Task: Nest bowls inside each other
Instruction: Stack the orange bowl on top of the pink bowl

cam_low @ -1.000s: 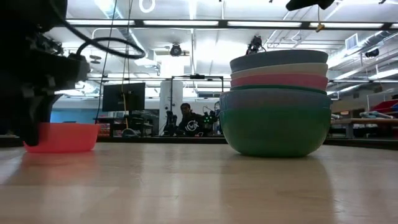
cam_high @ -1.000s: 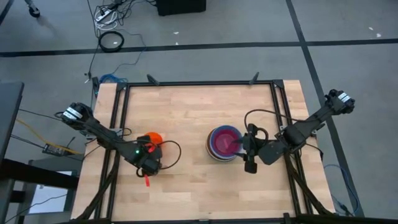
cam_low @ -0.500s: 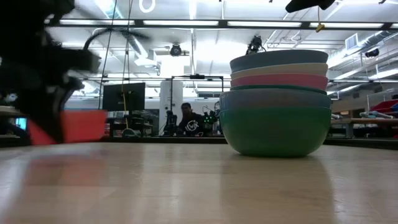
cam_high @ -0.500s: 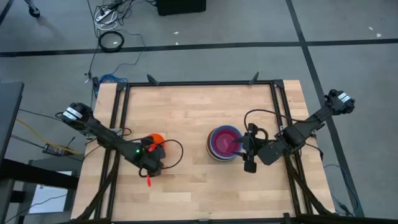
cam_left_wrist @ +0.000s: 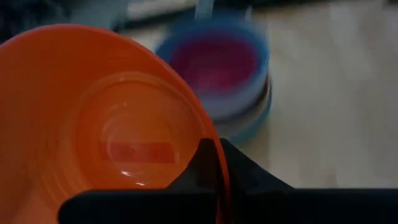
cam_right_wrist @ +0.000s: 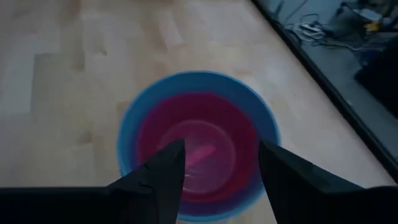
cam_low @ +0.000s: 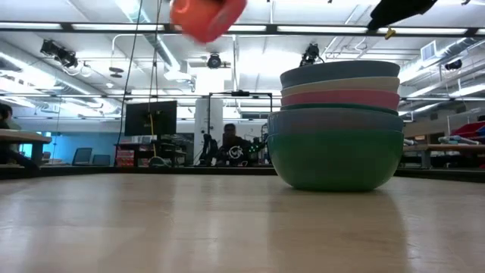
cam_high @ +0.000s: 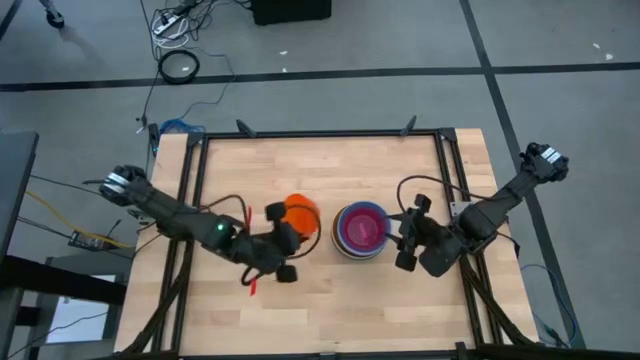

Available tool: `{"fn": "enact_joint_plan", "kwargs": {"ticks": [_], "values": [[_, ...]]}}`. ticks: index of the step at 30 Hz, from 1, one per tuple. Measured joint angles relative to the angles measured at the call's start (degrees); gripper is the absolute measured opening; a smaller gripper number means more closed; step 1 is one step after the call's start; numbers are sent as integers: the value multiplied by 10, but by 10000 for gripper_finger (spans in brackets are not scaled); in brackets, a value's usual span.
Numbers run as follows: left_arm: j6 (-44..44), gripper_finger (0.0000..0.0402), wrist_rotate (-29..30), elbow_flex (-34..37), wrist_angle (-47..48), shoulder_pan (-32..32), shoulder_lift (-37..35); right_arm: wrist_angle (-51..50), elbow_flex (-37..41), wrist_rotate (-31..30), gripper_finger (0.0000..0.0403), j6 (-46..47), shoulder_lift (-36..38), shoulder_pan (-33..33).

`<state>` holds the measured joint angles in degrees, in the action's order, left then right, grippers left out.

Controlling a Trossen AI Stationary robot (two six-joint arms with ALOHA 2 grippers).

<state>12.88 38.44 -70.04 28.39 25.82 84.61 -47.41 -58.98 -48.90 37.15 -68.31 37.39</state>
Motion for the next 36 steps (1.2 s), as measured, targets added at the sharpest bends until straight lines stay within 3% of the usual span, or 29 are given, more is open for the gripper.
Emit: {"fn": "enact_joint_plan", "kwargs": {"ticks": [5, 16, 28, 32, 36], "values": [[-107, 3, -22, -64, -67, -35, 38, -38, 0, -29, 189, 65, 1, 25], [-174, 3, -125, -179, -76, -104, 189, -118, 0, -55, 188, 197, 1, 87], [-143, 3, -233, -215, -77, -127, 236, -131, 0, -82, 176, 264, 2, 143], [-137, 3, -237, -214, -84, -127, 237, -129, 0, -82, 176, 264, 2, 143], [-94, 36, -252, -214, -86, -131, 237, -125, 0, -79, 176, 264, 2, 143]]}}
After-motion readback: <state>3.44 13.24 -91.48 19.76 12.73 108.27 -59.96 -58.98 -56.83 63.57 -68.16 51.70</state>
